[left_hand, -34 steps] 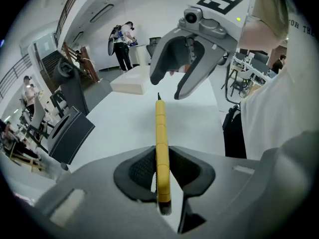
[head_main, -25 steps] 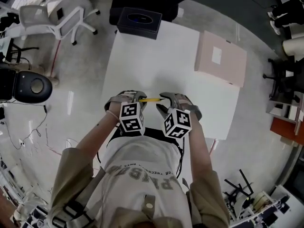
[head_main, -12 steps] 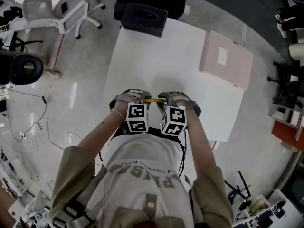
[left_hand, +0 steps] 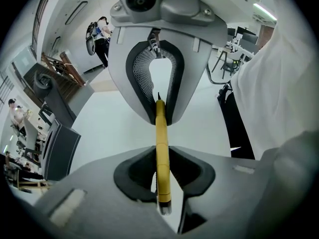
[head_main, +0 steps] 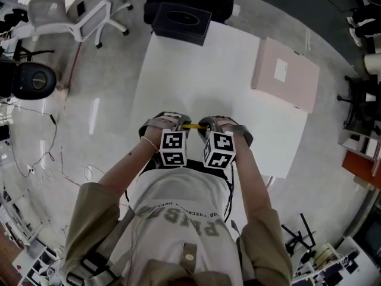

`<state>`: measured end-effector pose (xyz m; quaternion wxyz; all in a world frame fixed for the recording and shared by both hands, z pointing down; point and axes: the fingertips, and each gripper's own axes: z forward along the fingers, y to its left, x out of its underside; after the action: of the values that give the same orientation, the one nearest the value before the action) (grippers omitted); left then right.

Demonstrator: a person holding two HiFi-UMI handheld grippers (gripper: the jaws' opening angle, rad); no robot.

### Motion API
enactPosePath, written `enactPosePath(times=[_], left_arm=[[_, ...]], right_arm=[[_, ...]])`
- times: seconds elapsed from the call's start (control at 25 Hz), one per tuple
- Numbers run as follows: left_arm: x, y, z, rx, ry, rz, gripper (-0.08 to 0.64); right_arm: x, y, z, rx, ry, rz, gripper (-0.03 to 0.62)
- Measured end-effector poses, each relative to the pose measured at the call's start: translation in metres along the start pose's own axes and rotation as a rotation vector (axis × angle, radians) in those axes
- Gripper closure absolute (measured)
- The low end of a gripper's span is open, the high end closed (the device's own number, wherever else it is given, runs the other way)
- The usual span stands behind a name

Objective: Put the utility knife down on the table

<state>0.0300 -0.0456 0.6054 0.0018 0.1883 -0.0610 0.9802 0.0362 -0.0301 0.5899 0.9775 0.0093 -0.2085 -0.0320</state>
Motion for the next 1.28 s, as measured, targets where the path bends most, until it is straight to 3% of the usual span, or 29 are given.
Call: enactPosePath(times=[0.32, 0.64, 0.88, 1.08, 1.28], left_arm=[[-0.002, 0.008, 0.003, -0.075, -0.038, 0.039, 0.476], [-0.009, 0.006, 0.007, -0.059, -0.087, 0.002, 0.458], [-0.007, 0.006, 0.014, -0.063, -0.084, 0.016, 0.415], [0.008, 0.011, 0.014, -0.056, -0.069, -0.031, 0.383], [0.033, 0.009, 0.021, -0.020, -0.041, -0.127, 0.344]], right_arm=[[0.002, -0.004, -0.002, 0.038, -0.015, 0.031, 0.529], [0.008, 0.000, -0.003, 0.045, -0.028, 0.077, 0.529], [0.015, 0.003, 0.002, 0.032, -0.024, 0.094, 0.529], [0.022, 0.003, 0.007, 0.012, -0.043, 0.155, 0.529], [0.037, -0.001, 0.014, 0.016, -0.023, 0.171, 0.529]])
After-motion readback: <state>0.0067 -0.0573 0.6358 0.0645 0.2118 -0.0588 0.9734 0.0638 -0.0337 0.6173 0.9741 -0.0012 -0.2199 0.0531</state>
